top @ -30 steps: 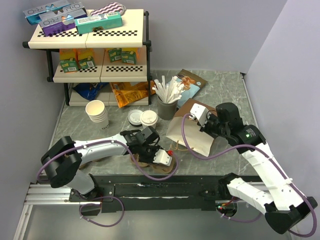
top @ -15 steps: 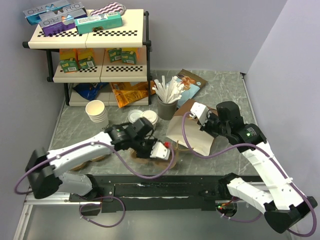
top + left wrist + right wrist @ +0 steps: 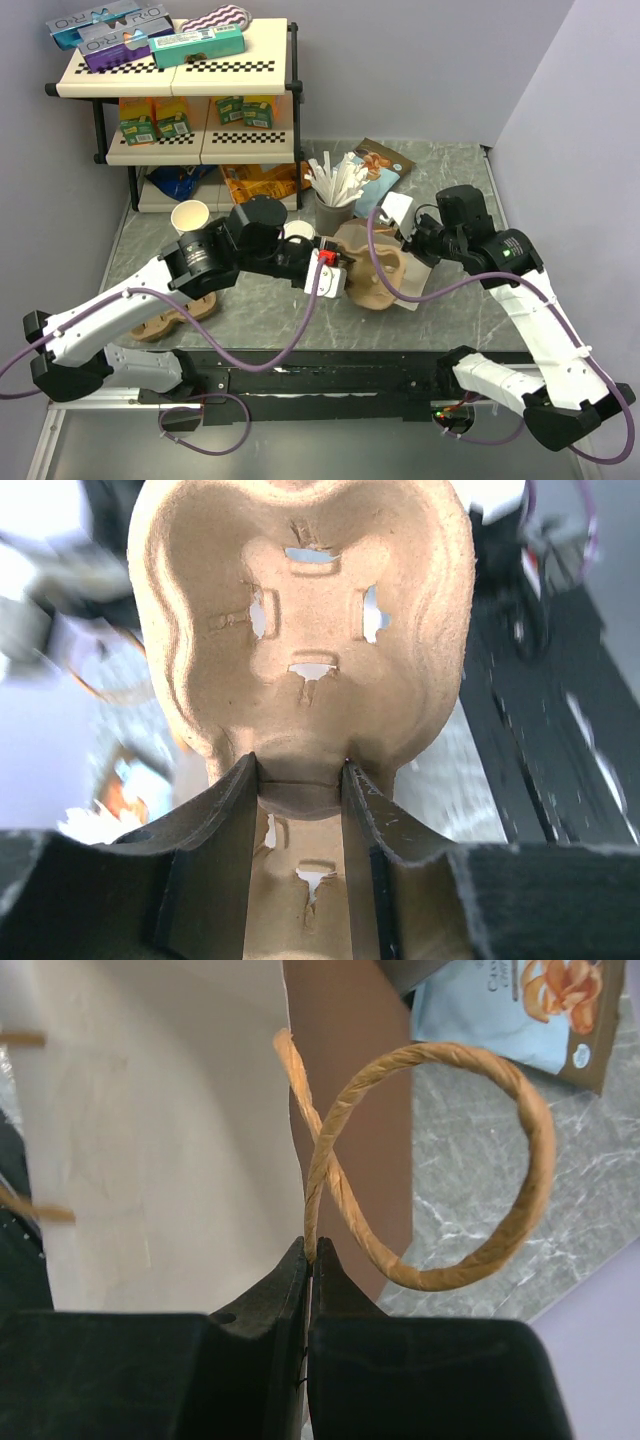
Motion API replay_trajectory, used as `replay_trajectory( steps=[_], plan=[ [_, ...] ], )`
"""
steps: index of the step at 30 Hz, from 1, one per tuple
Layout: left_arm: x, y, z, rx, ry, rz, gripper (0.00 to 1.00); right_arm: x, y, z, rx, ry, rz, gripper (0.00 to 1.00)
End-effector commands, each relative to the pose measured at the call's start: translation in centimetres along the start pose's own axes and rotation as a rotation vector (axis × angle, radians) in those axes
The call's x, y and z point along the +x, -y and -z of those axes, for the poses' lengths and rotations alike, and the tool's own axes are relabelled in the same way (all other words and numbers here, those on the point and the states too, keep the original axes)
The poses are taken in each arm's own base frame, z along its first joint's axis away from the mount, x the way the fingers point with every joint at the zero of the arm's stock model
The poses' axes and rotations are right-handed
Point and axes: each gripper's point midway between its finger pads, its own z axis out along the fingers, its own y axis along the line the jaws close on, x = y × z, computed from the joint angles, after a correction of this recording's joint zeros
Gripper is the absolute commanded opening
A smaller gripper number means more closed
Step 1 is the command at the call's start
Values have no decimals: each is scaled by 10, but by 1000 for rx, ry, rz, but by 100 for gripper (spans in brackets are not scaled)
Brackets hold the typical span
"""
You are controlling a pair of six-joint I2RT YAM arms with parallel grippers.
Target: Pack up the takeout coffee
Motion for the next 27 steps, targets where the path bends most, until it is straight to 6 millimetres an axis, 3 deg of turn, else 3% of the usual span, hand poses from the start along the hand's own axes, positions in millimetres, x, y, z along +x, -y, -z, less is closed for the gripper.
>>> replay_trajectory(
  steps=[1,5,6,7,9,10,12,15,21,26,27],
  plan=[
    [-65,-16,3,-33,167,-20,1,-2,-3,13,-9,8,-9,0],
    [-69,-13,8,-28,145,-63,1,5,-4,18,17,-6,-23,0],
    [-74,-14,20,-58,157,-89,1,8,-6,18,18,-13,-20,0],
    [-59,-9,17,-65,133,-91,1,9,-6,22,29,0,-14,0],
    [-70,-11,32,-125,201,-189,1,9,-9,23,30,11,-21,0],
    [-53,0,22,-107,188,-202,1,8,-12,24,17,23,-32,0],
    [-57,-3,19,-143,231,-278,1,7,-16,26,-3,30,-37,0],
    [-47,3,-6,-98,226,-294,1,6,-19,28,-23,28,-45,0],
    [-49,4,-42,-55,233,-307,1,8,-19,29,-26,14,-42,0],
    [-50,9,-52,-12,223,-313,1,9,-20,31,-18,19,-42,0],
    [-60,2,-47,-32,229,-323,1,10,-21,32,-17,19,-44,0]
  ],
)
